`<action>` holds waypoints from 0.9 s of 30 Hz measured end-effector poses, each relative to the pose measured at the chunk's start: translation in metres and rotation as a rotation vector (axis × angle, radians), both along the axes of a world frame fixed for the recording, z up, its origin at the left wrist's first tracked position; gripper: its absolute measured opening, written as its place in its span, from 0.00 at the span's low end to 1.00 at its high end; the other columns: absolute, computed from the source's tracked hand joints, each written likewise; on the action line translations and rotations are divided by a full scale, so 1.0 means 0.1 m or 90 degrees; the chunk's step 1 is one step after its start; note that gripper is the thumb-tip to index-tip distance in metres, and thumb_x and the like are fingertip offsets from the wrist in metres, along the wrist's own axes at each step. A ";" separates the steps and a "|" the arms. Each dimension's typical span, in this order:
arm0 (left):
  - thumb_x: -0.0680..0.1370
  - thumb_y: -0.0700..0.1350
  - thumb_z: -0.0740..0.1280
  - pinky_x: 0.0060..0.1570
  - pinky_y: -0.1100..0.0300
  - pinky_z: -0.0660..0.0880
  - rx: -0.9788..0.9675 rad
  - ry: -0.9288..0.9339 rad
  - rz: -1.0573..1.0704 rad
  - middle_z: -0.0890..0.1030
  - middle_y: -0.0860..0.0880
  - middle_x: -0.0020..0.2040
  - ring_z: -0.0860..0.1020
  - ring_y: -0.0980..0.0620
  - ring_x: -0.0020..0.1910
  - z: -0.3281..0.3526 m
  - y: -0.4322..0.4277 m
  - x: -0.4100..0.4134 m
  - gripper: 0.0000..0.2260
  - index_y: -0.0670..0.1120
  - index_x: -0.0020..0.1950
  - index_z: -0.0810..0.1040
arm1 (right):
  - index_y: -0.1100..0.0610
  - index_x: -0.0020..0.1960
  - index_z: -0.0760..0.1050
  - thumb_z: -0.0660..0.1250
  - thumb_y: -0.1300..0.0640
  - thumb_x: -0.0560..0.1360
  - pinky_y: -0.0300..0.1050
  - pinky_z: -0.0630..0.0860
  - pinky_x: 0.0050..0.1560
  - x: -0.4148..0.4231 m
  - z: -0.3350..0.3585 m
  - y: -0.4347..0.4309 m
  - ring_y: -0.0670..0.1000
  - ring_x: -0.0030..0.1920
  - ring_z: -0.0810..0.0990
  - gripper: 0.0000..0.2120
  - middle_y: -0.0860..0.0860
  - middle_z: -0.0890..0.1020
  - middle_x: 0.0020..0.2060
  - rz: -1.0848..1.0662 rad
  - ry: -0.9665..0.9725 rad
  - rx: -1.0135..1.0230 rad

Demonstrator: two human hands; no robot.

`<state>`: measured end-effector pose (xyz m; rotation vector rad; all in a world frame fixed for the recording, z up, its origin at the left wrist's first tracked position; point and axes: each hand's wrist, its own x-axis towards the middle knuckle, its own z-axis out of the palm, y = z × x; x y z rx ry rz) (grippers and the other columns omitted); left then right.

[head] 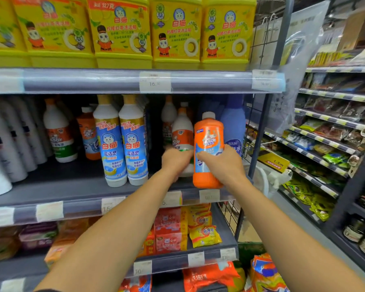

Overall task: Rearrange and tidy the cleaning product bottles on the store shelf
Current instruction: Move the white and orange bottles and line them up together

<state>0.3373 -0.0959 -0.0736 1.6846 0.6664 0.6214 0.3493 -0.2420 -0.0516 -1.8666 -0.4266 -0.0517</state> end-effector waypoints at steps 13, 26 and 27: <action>0.65 0.54 0.78 0.43 0.48 0.82 -0.056 -0.019 -0.009 0.83 0.46 0.49 0.83 0.46 0.45 -0.02 -0.60 -1.87 0.22 0.51 0.55 0.76 | 0.50 0.47 0.78 0.76 0.48 0.63 0.39 0.75 0.32 -1.08 -0.21 -0.49 0.43 0.36 0.82 0.15 0.45 0.83 0.39 0.067 0.084 0.103; 0.66 0.47 0.78 0.35 0.54 0.79 -0.092 -0.058 0.096 0.83 0.45 0.48 0.83 0.46 0.44 -0.18 -0.15 -3.37 0.20 0.50 0.55 0.76 | 0.50 0.46 0.79 0.77 0.48 0.62 0.51 0.83 0.44 -2.01 -0.31 -0.08 0.48 0.41 0.85 0.15 0.48 0.85 0.43 0.240 0.133 0.077; 0.66 0.47 0.78 0.33 0.55 0.79 -0.095 -0.060 0.097 0.83 0.46 0.48 0.83 0.46 0.43 -0.19 -0.12 -3.42 0.20 0.50 0.55 0.77 | 0.50 0.45 0.78 0.77 0.48 0.63 0.48 0.83 0.42 -2.06 -0.31 -0.01 0.47 0.40 0.85 0.14 0.47 0.85 0.42 0.249 0.129 0.071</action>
